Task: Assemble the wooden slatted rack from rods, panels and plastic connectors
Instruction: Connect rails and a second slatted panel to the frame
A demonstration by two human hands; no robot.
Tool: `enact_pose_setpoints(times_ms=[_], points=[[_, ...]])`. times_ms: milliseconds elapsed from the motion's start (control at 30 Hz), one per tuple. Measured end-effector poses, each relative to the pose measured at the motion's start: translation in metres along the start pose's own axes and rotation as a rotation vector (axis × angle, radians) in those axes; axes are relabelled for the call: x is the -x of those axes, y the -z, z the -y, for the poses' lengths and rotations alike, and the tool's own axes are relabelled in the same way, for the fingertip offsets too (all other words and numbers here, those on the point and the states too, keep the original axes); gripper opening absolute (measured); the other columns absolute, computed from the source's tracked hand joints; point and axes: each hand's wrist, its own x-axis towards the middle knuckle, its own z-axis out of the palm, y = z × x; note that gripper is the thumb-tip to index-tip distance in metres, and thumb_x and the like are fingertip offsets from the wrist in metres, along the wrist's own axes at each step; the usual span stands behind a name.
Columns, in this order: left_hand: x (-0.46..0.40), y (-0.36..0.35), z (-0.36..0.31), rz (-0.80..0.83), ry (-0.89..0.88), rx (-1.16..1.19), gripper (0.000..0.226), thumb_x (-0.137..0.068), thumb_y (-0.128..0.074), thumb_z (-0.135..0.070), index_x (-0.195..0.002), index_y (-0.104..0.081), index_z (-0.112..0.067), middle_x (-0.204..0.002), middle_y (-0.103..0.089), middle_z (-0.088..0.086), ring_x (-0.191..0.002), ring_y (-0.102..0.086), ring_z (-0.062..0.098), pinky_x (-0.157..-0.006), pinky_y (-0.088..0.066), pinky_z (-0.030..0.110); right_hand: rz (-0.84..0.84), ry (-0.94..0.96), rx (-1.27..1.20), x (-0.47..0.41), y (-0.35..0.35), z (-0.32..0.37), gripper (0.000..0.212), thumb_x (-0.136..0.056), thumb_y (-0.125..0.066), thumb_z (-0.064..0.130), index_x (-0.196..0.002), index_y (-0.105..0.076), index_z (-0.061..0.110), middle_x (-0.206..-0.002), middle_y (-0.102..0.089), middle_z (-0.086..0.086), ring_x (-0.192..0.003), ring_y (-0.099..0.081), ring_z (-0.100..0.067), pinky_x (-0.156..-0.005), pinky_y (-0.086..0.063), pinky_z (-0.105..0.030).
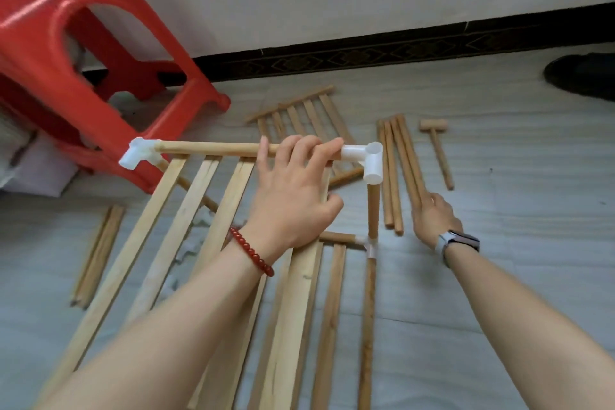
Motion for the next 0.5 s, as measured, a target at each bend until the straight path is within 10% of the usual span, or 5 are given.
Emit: enact_pose_setpoints(times_ms=[133, 300, 500], points=[[0.001, -0.006, 0.004, -0.015, -0.004, -0.008, 0.064, -0.076, -0.04, -0.042, -0.138, -0.028, -0.035, -0.135, -0.035, -0.008, -0.135, -0.02, 0.016, -0.114, 0.008, 0.051, 0.057, 0.017, 0.127, -0.014, -0.023, 0.006, 0.057, -0.097, -0.037, 0.019, -0.148, -0.01, 0.015, -0.154, -0.009, -0.01, -0.13, -0.026, -0.033, -0.098, -0.034, -0.046], [0.001, -0.009, 0.008, -0.029, -0.011, -0.013, 0.062, -0.076, -0.039, -0.042, -0.137, -0.029, -0.036, -0.132, -0.036, -0.009, -0.133, -0.02, 0.015, -0.114, 0.008, 0.05, -0.121, -0.041, 0.239, -0.008, -0.035, 0.017, 0.038, -0.091, -0.029, -0.006, -0.129, -0.034, -0.004, -0.13, -0.035, -0.023, -0.11, -0.042, -0.037, -0.086, -0.038, -0.041], [0.001, -0.011, 0.007, -0.019, -0.011, -0.04, 0.061, -0.076, -0.036, -0.043, -0.136, -0.028, -0.036, -0.132, -0.035, -0.009, -0.132, -0.021, 0.015, -0.114, 0.008, 0.05, -0.073, -0.157, 0.117, 0.021, -0.044, -0.005, 0.047, -0.093, -0.032, -0.001, -0.138, -0.02, 0.002, -0.12, -0.045, -0.022, -0.101, -0.055, -0.037, -0.082, -0.042, -0.04]])
